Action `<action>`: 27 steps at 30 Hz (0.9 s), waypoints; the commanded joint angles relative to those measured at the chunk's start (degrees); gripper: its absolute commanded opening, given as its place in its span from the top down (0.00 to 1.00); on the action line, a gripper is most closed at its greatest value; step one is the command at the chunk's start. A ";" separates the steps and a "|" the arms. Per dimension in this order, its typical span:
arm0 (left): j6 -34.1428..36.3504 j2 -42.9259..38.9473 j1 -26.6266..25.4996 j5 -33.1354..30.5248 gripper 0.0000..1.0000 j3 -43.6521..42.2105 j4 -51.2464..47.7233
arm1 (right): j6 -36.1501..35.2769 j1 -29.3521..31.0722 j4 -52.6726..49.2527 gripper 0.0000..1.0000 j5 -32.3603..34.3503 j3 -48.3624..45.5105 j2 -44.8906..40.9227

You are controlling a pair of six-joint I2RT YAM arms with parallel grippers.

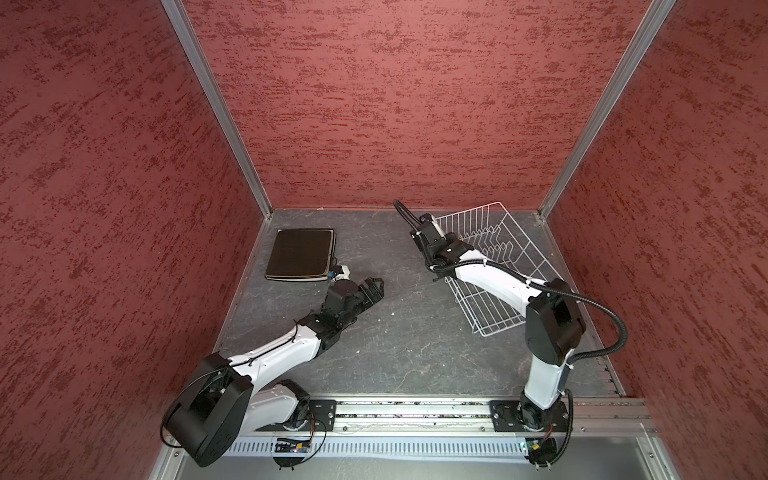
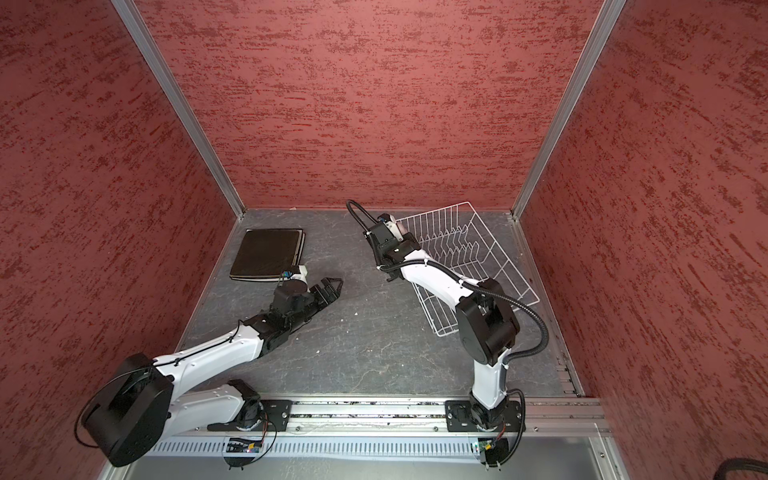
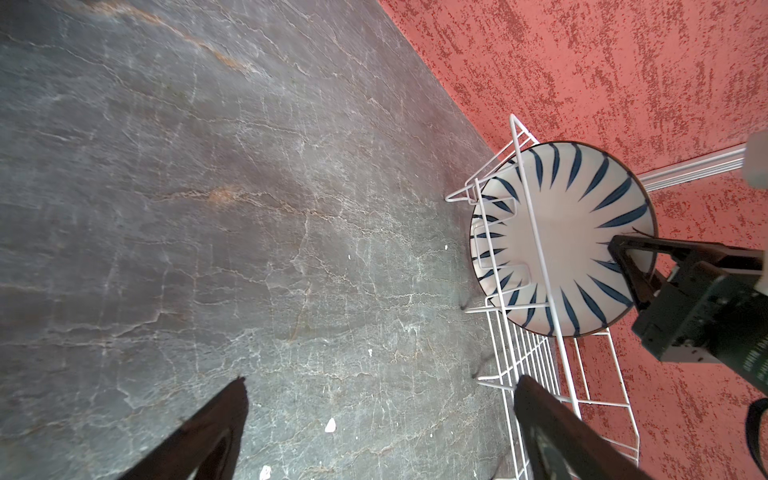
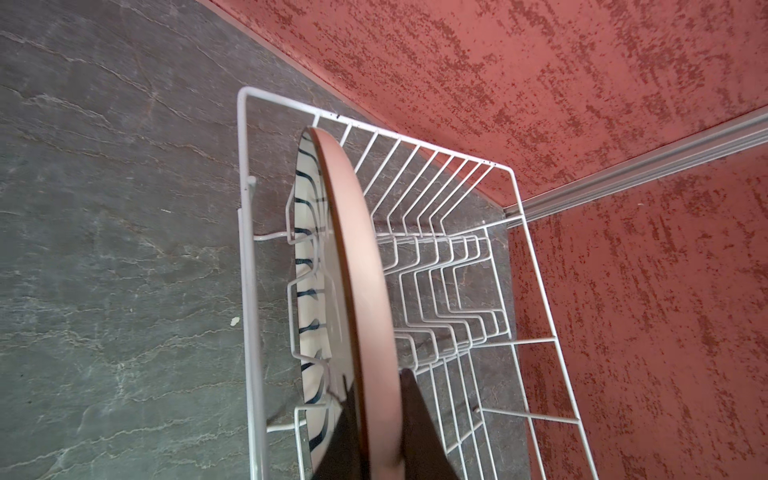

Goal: Unload the plates from the dish rack
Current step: 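Lift the striped plate up out of the rack with the right gripper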

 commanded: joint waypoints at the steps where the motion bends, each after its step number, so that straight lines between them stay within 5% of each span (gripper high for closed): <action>1: 0.83 -0.27 -0.16 0.21 0.00 0.55 -0.06 | -1.46 0.50 5.53 1.00 6.26 0.77 -4.78; 27: 1.40 -0.71 -0.07 1.52 0.00 0.55 1.08 | -5.86 2.48 10.16 1.00 10.37 -1.01 -11.11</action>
